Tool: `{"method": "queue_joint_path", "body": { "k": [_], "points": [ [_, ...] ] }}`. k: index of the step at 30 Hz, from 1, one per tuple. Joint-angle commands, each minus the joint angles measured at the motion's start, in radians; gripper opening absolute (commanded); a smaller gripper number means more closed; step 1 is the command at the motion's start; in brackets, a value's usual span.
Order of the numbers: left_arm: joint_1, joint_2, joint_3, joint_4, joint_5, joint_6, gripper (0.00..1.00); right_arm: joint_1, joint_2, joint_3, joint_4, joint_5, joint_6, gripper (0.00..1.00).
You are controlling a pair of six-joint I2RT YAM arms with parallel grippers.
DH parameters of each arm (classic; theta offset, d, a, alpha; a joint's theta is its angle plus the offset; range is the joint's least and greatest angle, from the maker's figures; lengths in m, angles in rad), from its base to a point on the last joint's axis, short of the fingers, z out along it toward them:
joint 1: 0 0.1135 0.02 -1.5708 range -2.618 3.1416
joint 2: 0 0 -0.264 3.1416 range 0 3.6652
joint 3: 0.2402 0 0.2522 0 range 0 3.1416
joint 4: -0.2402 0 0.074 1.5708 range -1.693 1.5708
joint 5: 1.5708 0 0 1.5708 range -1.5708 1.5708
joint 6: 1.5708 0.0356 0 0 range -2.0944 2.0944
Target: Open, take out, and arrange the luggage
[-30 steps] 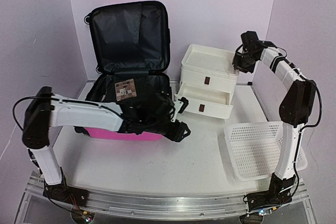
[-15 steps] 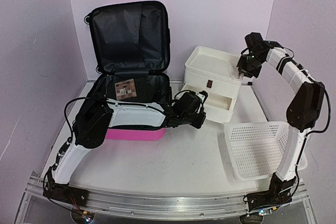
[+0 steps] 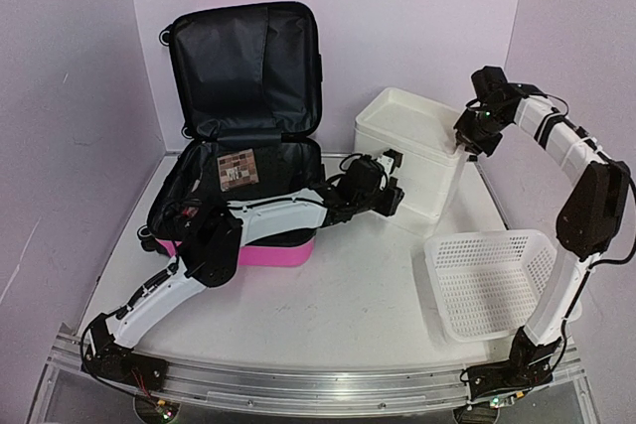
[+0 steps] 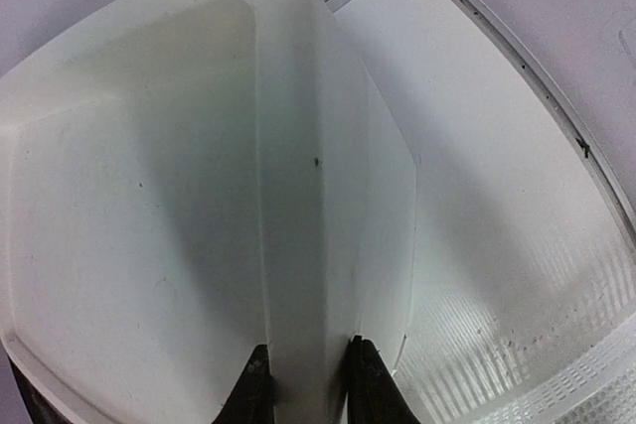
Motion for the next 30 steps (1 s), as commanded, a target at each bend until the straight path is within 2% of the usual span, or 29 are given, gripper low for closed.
{"method": "queue_joint_path", "body": {
  "k": [1, 4, 6, 9, 13, 15, 17, 20, 24, 26, 30],
  "points": [
    [0.005, 0.054, 0.117, 0.109, 0.054, 0.019, 0.59, 0.039, -0.065, -0.050, -0.009, -0.274, 0.179, 0.00],
    [0.014, 0.085, 0.154, 0.110, 0.093, 0.016, 0.64, 0.040, -0.064, -0.061, 0.027, -0.303, 0.228, 0.00],
    [0.020, 0.062, 0.119, 0.110, 0.124, 0.023, 0.67, 0.040, -0.063, -0.070, 0.046, -0.297, 0.259, 0.00],
    [0.020, -0.093, -0.083, 0.110, 0.191, 0.057, 0.72, 0.035, -0.065, -0.073, 0.068, -0.231, 0.265, 0.00],
    [0.023, -0.331, -0.370, 0.111, 0.260, 0.118, 0.83, 0.016, -0.027, -0.027, 0.070, -0.248, 0.273, 0.00],
    [0.027, -0.423, -0.465, 0.110, 0.288, 0.130, 0.87, 0.014, -0.014, -0.006, 0.068, -0.258, 0.273, 0.00],
    [0.032, -0.447, -0.516, 0.110, 0.295, 0.137, 0.88, 0.012, -0.013, -0.002, 0.069, -0.264, 0.272, 0.00],
    [0.034, -0.398, -0.499, 0.110, 0.269, 0.139, 0.83, 0.013, -0.027, -0.019, 0.067, -0.267, 0.283, 0.00],
    [0.031, -0.286, -0.386, 0.093, 0.179, 0.104, 0.74, 0.013, -0.049, -0.041, 0.066, -0.267, 0.302, 0.00],
    [0.030, -0.248, -0.352, 0.085, 0.079, 0.082, 0.72, 0.008, -0.054, -0.040, 0.066, -0.271, 0.308, 0.00],
    [0.028, -0.196, -0.302, 0.085, -0.006, 0.083, 0.72, -0.012, -0.051, -0.021, 0.055, -0.281, 0.314, 0.00]
  ]
}}
